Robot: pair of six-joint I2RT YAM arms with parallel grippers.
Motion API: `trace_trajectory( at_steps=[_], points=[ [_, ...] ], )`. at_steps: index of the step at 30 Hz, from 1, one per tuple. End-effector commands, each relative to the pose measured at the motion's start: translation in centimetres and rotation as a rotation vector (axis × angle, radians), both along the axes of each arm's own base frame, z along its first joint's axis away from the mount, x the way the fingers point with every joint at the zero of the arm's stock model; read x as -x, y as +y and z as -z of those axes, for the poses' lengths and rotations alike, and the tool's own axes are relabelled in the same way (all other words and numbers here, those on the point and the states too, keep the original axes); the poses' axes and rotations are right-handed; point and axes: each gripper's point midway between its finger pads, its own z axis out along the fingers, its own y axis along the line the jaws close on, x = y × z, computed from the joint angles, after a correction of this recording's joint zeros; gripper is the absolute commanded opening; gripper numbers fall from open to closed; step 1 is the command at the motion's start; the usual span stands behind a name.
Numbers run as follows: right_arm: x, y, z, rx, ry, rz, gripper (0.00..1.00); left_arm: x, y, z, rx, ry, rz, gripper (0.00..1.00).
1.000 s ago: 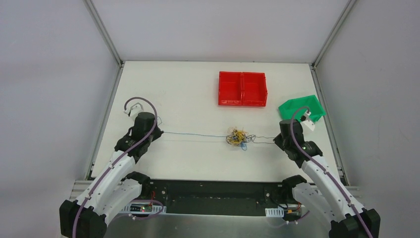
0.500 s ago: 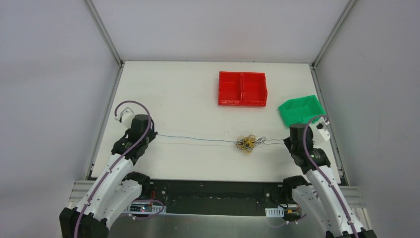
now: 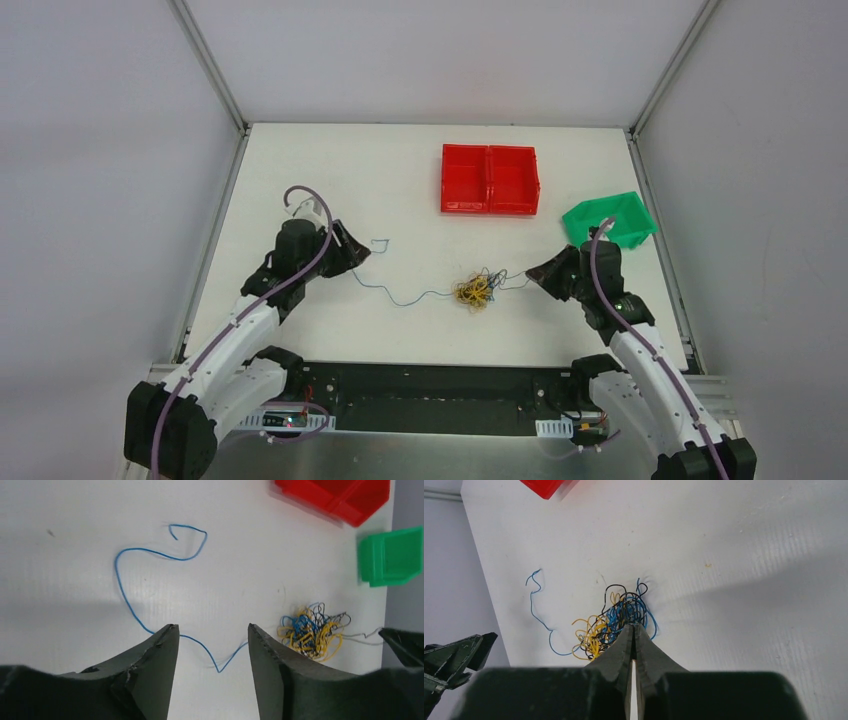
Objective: Untangle the cables
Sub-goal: Untie the cable.
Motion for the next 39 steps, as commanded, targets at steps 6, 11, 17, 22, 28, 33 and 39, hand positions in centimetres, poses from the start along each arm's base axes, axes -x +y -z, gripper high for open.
trace_trajectory(
  at_steps=[6, 11, 17, 22, 28, 33, 39],
  points=[
    [-0.1, 1.0, -1.5, 0.008, -0.017, -0.089, 0.68, 0.8, -7.7, -2.6, -0.064, -0.112, 0.359, 0.77],
    [0.3, 2.1, -2.1, -0.011, -0.028, -0.163, 0.69, 0.9, -11.9, -3.0, -0.038, -0.112, 0.516, 0.77],
    [0.9, 3.0, -2.6, 0.026, -0.007, -0.228, 0.77, 1.7, -17.1, -2.1, -0.061, -0.080, 0.692, 0.80],
    [0.5, 0.2, -2.6, 0.139, 0.023, -0.085, 0.94, 2.1, -20.8, -0.5, -0.055, -0.016, 0.785, 0.80],
    [1.0, -1.7, -2.8, 0.190, 0.038, 0.003, 0.86, 2.8, -23.8, 2.2, -0.042, 0.081, 0.854, 0.73],
    [1.6, -0.7, -2.3, 0.149, 0.041, -0.045, 0.81, 3.4, -24.7, 3.8, -0.019, 0.154, 0.878, 0.61],
    [2.2, 3.1, -0.6, -0.036, 0.062, -0.165, 0.71, 3.7, -24.7, 3.1, 0.020, 0.151, 0.888, 0.00]
  ],
)
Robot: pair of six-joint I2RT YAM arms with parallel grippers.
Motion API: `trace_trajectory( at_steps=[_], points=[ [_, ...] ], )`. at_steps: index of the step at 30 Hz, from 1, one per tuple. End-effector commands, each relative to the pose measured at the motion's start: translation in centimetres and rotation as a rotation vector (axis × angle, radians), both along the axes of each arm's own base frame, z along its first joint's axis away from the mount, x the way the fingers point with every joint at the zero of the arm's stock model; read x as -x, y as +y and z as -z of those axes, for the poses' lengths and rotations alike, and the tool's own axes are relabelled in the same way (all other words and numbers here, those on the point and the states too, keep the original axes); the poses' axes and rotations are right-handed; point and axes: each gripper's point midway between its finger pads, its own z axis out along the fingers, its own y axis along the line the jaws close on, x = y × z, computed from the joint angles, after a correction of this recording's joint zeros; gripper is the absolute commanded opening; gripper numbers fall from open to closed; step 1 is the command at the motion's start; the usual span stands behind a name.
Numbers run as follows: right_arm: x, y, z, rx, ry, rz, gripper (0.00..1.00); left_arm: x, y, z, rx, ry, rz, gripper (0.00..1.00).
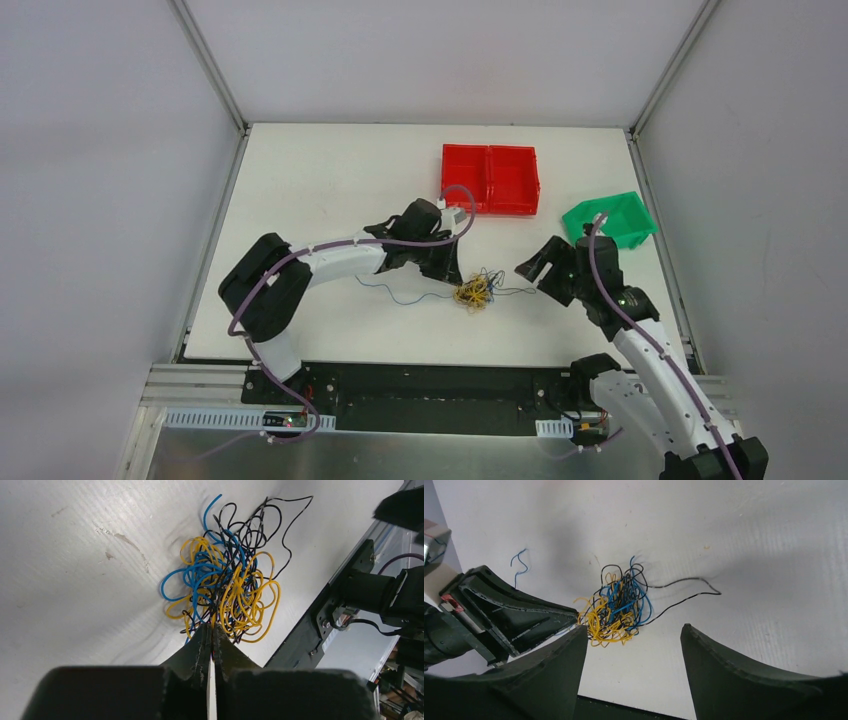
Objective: Untangle the cables
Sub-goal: Untie the cable.
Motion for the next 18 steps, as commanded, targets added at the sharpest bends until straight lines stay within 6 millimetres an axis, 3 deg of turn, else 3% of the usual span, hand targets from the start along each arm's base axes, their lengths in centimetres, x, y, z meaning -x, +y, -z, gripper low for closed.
trace_trajectory(
  at_steps=[1, 6, 11, 14, 18],
  points=[
    [0.8, 4.0, 0.8, -0.199, 0.032, -0.126, 0.71, -0.2, -0.7, -3.0, 0.082, -0.030, 0.021, 0.00],
    [0.9, 6.7, 1.8, -0.254, 0.051, -0.188, 0.75, -0.3, 0.5, -5.3, 0.142, -0.080, 0.003, 0.00],
    [0.9, 8.4, 2.6, -0.189, 0.067, -0.229, 0.69, 0.4, 0.7, -5.5, 0.170, -0.075, 0.002, 0.00],
    [0.3, 8.3, 2.5, -0.145, 0.058, -0.212, 0.59, 0.6, 0.9, -5.6, 0.180, -0.076, -0.001, 0.00],
    [-1.0, 6.5, 1.8, -0.044, 0.000, -0.155, 0.56, 0.8, 1.2, -5.4, 0.175, -0.080, -0.004, 0.00]
  ],
)
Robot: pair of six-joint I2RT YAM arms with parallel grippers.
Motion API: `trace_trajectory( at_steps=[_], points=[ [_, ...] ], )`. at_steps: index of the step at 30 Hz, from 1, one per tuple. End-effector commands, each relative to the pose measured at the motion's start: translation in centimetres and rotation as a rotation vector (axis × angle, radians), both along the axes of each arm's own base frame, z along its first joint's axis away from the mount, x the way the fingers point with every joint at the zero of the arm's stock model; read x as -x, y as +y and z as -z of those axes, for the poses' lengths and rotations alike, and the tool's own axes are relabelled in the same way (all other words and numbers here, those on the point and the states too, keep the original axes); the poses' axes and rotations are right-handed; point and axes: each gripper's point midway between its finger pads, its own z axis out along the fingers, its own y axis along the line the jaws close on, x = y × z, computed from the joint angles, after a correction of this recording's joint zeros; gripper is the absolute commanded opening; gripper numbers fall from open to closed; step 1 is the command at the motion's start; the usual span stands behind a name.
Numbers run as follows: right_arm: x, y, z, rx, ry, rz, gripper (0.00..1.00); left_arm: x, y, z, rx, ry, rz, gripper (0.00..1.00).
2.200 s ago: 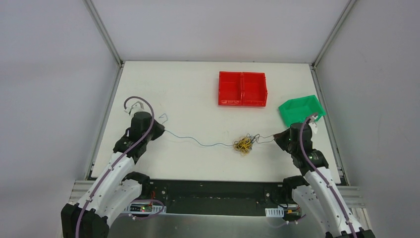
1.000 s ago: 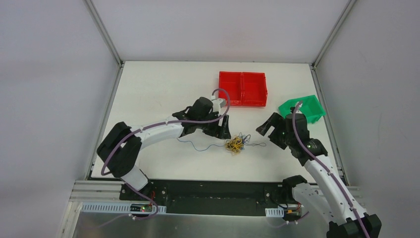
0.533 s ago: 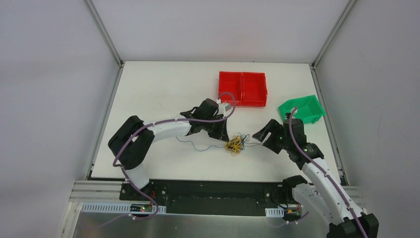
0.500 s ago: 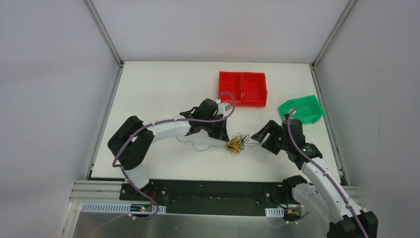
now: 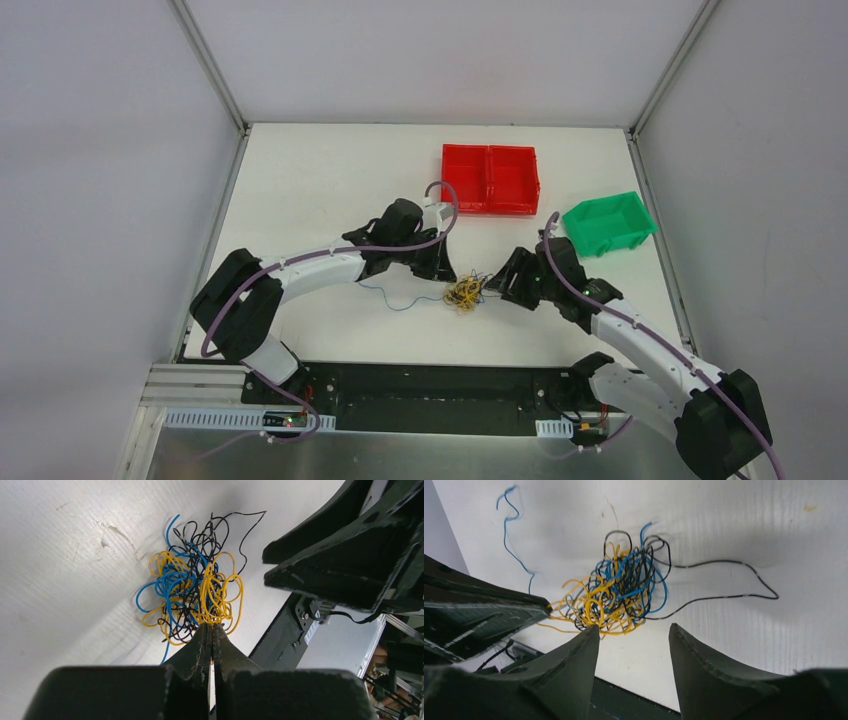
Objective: Untangle the cables
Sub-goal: Untie the cable.
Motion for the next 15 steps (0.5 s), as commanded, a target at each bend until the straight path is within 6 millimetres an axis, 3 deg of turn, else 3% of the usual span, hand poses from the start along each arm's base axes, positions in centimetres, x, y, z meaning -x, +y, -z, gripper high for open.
trace_trajectory(
  at_steps=[1, 5, 15],
  points=[
    [-3.3, -1.3, -3.2, 0.076, -0.159, 0.081, 0.56, 0.3, -0.1, -1.7, 0.053, -0.031, 0.008, 0.00],
    [-4.6, -2.0, -2.9, 0.133, -0.155, 0.103, 0.52, 0.3, 0.0, -1.2, 0.043, -0.026, 0.007, 0.00],
    [-4.9, 1.2, 0.8, 0.046, -0.028, 0.061, 0.45, 0.2, 0.2, -0.6, 0.030, -0.028, -0.004, 0.00]
  ],
)
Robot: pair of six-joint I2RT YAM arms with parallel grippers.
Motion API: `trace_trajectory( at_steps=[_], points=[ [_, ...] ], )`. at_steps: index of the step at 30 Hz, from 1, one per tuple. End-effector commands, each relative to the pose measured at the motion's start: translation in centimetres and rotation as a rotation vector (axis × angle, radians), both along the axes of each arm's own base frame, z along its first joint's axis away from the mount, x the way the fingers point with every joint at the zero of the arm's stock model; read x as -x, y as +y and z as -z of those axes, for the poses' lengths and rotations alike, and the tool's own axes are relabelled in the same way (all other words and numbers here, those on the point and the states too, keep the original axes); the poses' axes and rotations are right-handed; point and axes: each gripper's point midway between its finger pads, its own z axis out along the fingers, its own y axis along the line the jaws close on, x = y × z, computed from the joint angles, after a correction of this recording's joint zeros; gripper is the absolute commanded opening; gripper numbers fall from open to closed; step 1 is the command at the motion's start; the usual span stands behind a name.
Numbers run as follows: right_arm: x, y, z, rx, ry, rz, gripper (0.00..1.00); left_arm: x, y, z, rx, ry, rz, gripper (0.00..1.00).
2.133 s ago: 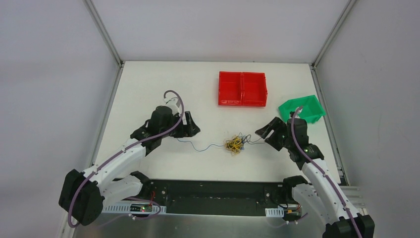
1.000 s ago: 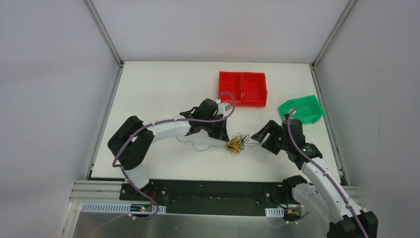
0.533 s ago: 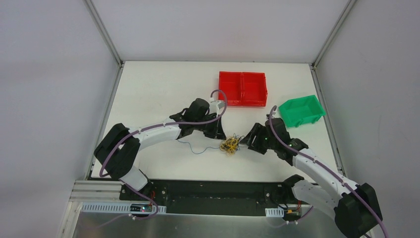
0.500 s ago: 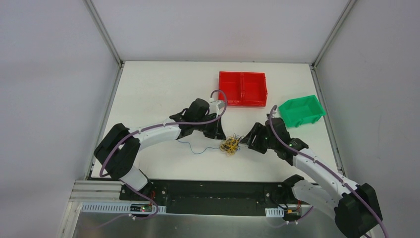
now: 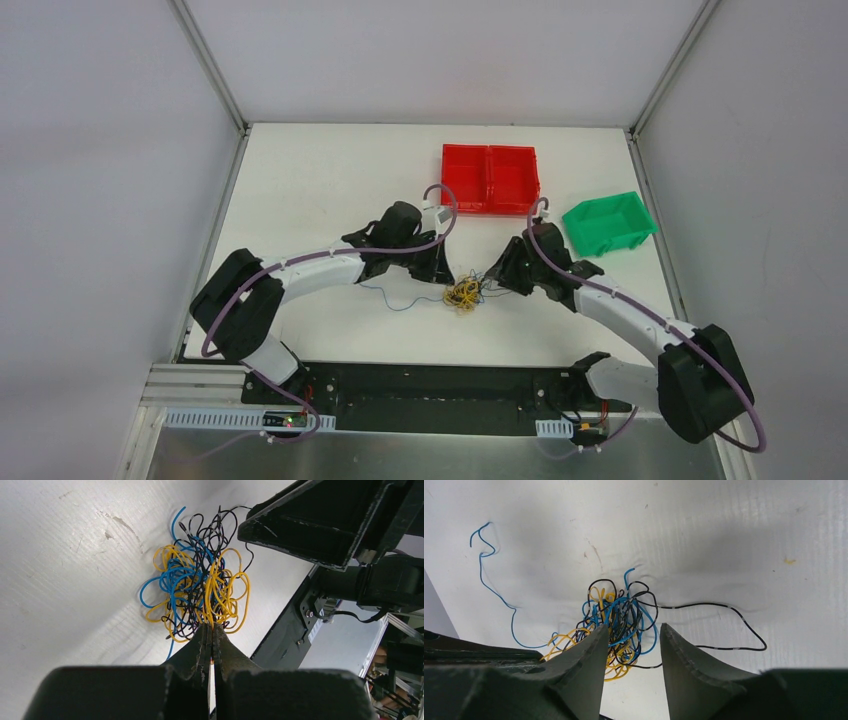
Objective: Untangle the cables
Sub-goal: Untie the cable.
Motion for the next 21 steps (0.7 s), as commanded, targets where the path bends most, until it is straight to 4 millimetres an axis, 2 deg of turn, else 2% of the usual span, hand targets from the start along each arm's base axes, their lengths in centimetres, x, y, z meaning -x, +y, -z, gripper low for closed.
trace_trajectory(
  at_steps=[1, 3, 5, 7, 10, 13, 17, 21],
  points=[
    [-0.7, 2.0, 0.3, -0.078, 0.000, -0.017, 0.43, -0.2, -0.1, -1.4, 0.040, -0.043, -0.004, 0.00],
    [-0.5, 2.5, 0.9, -0.093, 0.032, -0.033, 0.32, -0.2, -0.1, -1.4, 0.038, -0.045, -0.007, 0.00],
    [-0.4, 2.6, 1.4, -0.093, 0.056, -0.037, 0.14, -0.5, 0.2, -1.4, 0.022, -0.053, -0.029, 0.00],
    [-0.3, 2.1, 1.9, -0.088, 0.073, -0.024, 0.00, -0.8, 0.8, -1.3, 0.003, -0.066, -0.057, 0.00],
    [-0.4, 0.4, 2.0, -0.082, 0.082, 0.023, 0.00, -1.6, 2.5, -0.9, -0.041, -0.078, -0.129, 0.00],
    [-0.8, -2.6, 1.6, -0.051, 0.069, 0.106, 0.00, -2.9, 5.2, -0.9, -0.048, -0.074, -0.224, 0.00],
    [-0.9, -7.7, 0.5, 0.042, 0.030, 0.245, 0.00, -5.0, 11.3, -1.1, -0.075, -0.063, -0.426, 0.00],
    [-0.8, -12.6, -1.0, 0.120, -0.019, 0.405, 0.00, -5.8, 17.4, -0.9, -0.156, -0.078, -0.609, 0.00]
  ],
)
